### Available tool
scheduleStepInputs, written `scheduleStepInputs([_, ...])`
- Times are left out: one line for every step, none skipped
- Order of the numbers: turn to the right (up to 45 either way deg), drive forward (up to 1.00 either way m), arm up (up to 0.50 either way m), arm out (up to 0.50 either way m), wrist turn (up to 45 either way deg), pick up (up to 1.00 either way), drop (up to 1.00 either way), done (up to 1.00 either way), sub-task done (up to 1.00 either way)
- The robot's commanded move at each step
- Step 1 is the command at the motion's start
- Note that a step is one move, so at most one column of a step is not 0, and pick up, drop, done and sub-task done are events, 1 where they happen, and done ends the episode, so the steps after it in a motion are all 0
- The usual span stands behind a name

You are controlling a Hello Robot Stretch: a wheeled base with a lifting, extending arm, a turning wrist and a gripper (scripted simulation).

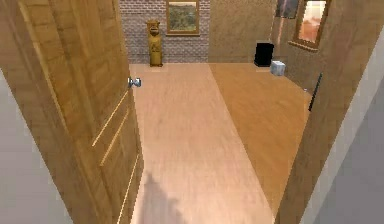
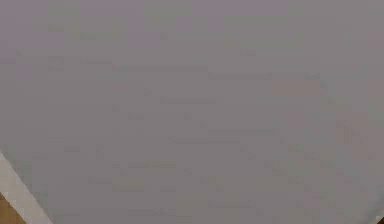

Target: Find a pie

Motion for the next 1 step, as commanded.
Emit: scheduleStepInputs([0.0,1.0,0.0,0.0,0.0,0.0,0.0,0.0,0.0])
